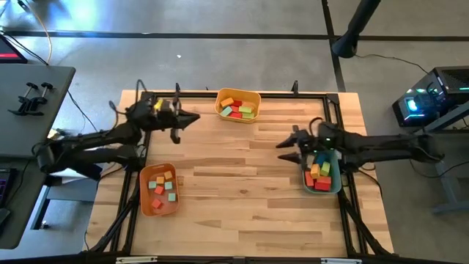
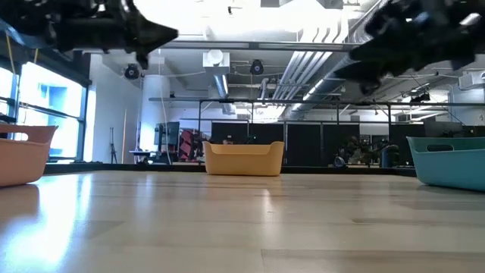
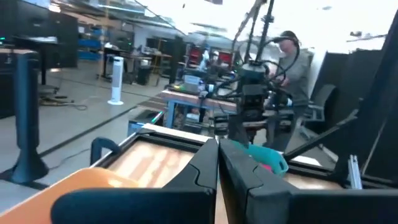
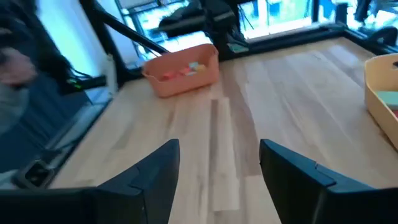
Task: Sort blocks by size
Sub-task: Return to Home Position
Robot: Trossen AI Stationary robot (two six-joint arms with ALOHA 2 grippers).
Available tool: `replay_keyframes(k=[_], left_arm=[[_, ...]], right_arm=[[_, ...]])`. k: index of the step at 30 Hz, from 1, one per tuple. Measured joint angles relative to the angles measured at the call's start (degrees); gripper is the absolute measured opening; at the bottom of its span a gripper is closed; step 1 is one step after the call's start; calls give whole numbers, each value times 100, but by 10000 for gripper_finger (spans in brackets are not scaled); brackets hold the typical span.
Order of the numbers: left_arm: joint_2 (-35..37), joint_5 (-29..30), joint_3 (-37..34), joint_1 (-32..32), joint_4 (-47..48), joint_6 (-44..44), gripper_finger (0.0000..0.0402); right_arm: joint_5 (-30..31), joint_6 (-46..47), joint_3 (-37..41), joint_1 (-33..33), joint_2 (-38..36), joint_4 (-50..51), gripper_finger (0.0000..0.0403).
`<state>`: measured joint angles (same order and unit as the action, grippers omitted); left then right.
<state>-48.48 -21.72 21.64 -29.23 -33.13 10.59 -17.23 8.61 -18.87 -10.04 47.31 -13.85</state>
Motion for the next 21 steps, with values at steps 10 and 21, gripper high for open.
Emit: replay_keyframes(k=[10, 21], left_arm=[[1383, 697, -1647, 662, -757, 594, 0], [1727, 2194, -2095, 2589, -1053, 71, 0]], right_arm=[[117, 697, 1163, 440, -2367, -182, 214], [1121, 1142, 1831, 851, -3294, -407, 214]])
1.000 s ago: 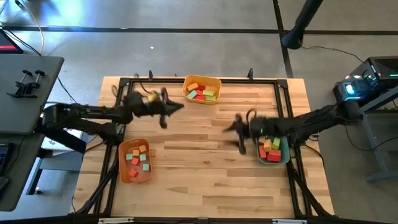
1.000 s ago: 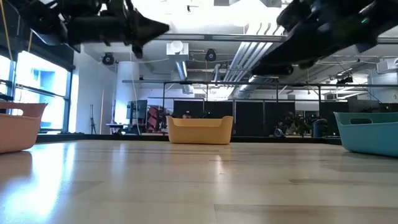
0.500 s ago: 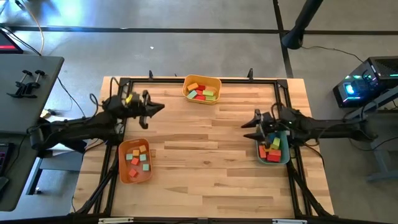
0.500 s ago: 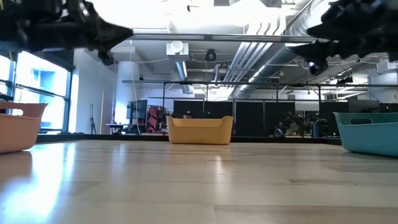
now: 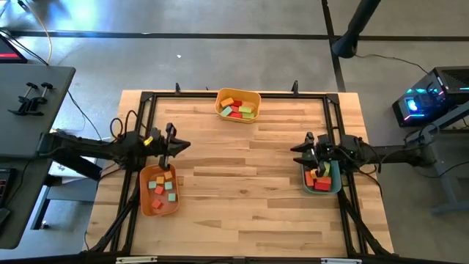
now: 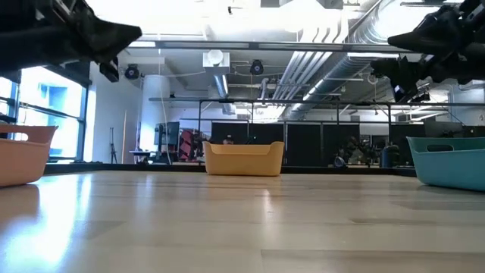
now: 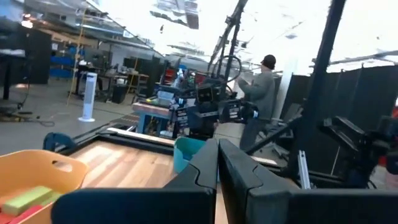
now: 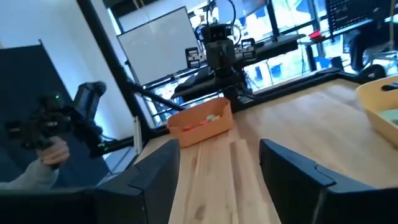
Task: Sort blocks by size
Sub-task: Return to Home Position
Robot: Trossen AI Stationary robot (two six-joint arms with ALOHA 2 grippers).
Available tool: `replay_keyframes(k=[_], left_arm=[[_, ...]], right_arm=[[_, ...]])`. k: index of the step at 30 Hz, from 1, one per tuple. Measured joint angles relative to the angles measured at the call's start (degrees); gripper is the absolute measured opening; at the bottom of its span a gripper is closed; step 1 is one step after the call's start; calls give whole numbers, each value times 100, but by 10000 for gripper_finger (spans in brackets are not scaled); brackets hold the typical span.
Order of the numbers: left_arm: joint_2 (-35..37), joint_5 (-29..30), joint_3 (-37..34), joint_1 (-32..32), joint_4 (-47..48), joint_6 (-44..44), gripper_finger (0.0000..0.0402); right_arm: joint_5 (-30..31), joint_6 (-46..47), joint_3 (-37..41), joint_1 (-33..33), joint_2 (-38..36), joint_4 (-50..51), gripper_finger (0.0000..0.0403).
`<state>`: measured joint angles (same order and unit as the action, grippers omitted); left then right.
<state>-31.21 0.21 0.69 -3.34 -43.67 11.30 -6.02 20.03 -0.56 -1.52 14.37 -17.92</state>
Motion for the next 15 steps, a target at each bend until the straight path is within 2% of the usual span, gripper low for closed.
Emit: replay_keyframes(k=[4, 8, 12, 15], left_arm=[[17, 553, 0, 638, 7, -331, 0], [10, 1065, 0, 995, 100, -347, 0], [12, 1241, 0, 1162, 143, -449, 0], [10, 1266, 0, 1179, 156, -407, 0]], right_arm=[[130, -66, 0, 264, 26, 91, 214], [515, 66, 0, 494, 26, 661, 214], [1289, 349, 0, 535, 26, 1553, 214], [1335, 422, -11, 505, 146, 1644, 214]])
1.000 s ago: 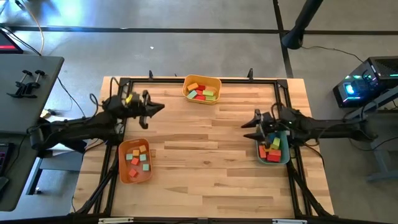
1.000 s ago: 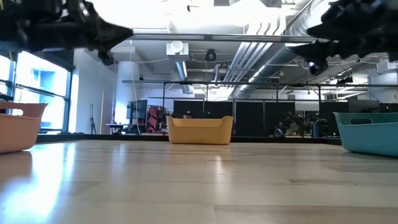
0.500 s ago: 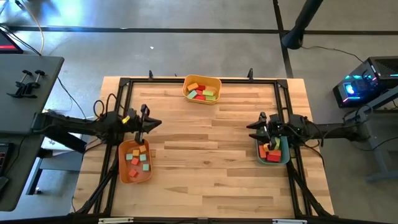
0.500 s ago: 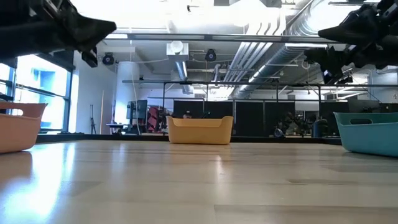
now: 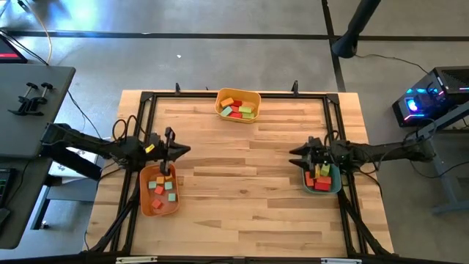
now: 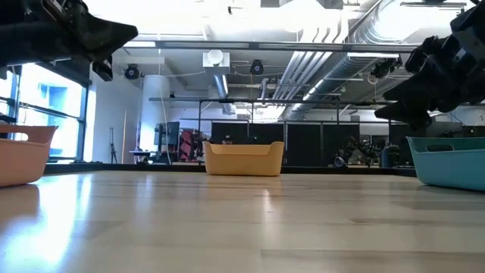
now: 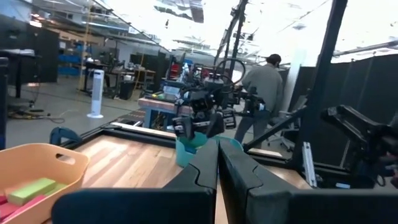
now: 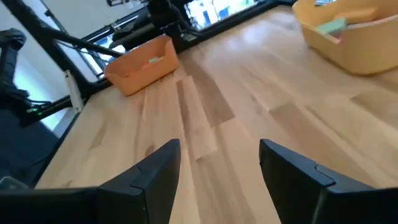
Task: Sort blocks by size
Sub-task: Return to Home Position
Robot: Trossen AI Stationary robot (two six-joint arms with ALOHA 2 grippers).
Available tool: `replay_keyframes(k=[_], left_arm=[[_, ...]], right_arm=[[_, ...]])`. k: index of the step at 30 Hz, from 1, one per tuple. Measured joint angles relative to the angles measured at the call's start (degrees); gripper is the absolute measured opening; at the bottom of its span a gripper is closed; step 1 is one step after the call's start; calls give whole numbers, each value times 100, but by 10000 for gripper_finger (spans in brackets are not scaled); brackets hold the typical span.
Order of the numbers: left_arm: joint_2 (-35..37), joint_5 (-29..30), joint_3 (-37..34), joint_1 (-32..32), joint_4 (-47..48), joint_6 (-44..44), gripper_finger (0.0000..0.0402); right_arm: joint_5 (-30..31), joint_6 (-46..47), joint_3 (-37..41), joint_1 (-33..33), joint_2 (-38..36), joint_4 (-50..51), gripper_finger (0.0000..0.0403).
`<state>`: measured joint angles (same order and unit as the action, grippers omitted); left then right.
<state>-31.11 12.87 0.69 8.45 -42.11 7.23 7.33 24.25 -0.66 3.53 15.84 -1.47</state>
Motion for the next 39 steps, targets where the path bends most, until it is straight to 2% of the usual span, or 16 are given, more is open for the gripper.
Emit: replay_keyframes(k=[5, 7, 10, 12, 16, 18, 22, 24, 29, 34, 39], left_arm=[[0, 70, 0, -17, 29, 2, 0], [-7, 69, 0, -17, 67, 2, 0], [-9, 69, 0, -17, 81, 2, 0], [-9, 72, 0, -17, 72, 0, 0], [-4, 333, 9, -27, 135, 50, 0], [-9, 337, 9, -53, 171, 180, 0], [58, -178, 8, -61, 424, 213, 0], [146, -373, 8, -63, 492, 214, 0], [618, -461, 7, -124, 870, 166, 0], [1616, -746, 7, -223, 1749, 262, 0], [2625, -702, 2, -245, 2616, 217, 0]], right_arm=[[-16, 70, 0, -1, 33, 3, 214], [-25, -466, 0, -15, 31, -18, 214], [-993, -1726, 0, -15, 18, -379, 214], [-1604, -2058, 0, -70, -49, -763, 214], [-2162, -2173, -7, -421, -453, -775, 214], [-2642, -2154, -7, -630, -726, -654, 214], [-3490, -1926, -9, -1022, -1331, -284, 214], [-3647, -1848, -9, -1173, -1571, -208, 214], [-3906, -1900, -14, -1348, -1491, -200, 214], [-3940, -1724, -12, -1366, -1494, -212, 214], [-3958, -1807, 5, -1364, -1493, -259, 214]])
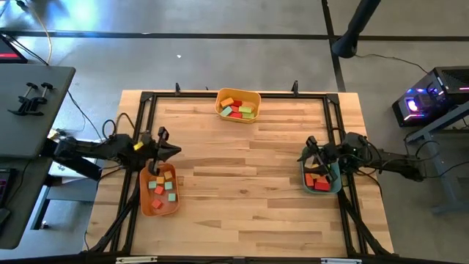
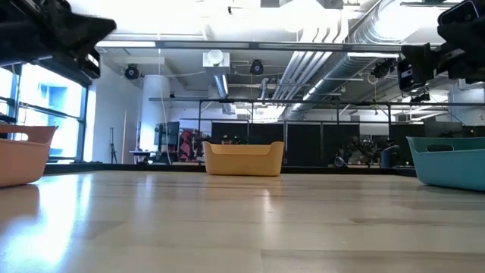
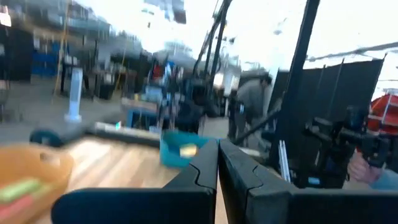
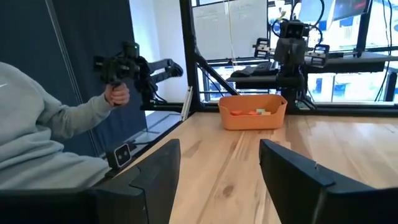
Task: Sort blocks by size
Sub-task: Return to Home Position
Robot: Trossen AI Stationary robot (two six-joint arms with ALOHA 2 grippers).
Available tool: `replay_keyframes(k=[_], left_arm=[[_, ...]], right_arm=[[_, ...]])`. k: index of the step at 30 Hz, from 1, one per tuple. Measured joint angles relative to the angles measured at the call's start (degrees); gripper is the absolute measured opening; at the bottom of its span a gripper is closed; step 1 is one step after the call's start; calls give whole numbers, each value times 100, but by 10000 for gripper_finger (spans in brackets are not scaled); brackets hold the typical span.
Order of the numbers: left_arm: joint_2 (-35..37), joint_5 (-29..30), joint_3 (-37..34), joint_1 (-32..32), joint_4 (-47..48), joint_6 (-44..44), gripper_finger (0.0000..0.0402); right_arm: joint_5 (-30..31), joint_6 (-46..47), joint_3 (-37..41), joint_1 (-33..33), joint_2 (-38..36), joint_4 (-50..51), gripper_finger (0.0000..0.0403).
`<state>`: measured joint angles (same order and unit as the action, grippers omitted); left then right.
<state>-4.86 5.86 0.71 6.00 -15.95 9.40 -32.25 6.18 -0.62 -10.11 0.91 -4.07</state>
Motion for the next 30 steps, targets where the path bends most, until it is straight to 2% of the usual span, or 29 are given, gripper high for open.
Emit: replay_keyframes(k=[4, 8, 17, 21, 23, 24, 27, 30], left_arm=[[465, 50, 2, 0, 145, -297, 0], [431, -47, 1, 2, 362, -231, 0], [445, -707, -2, 2, 1051, -277, 0], [466, -671, -2, 2, 1308, -309, 0], [468, -549, -2, 2, 1275, -307, 0], [466, -462, -2, 2, 1263, -308, 0], [467, -173, -2, 2, 1221, -357, 0], [466, 69, -2, 2, 1230, -367, 0]], right_arm=[[-21, 39, 4, 0, -2, -28, 214], [-100, 49, 4, 2, 2, -30, 214], [-98, 192, 6, 2, 103, -29, 214], [-92, 183, 6, 2, 101, -34, 214], [-7, 465, 6, 2, 101, -34, 214], [223, 692, 4, -5, 97, -34, 214], [1542, 1199, -7, -13, 96, -36, 214], [2469, 1073, -14, -15, 96, -36, 214]])
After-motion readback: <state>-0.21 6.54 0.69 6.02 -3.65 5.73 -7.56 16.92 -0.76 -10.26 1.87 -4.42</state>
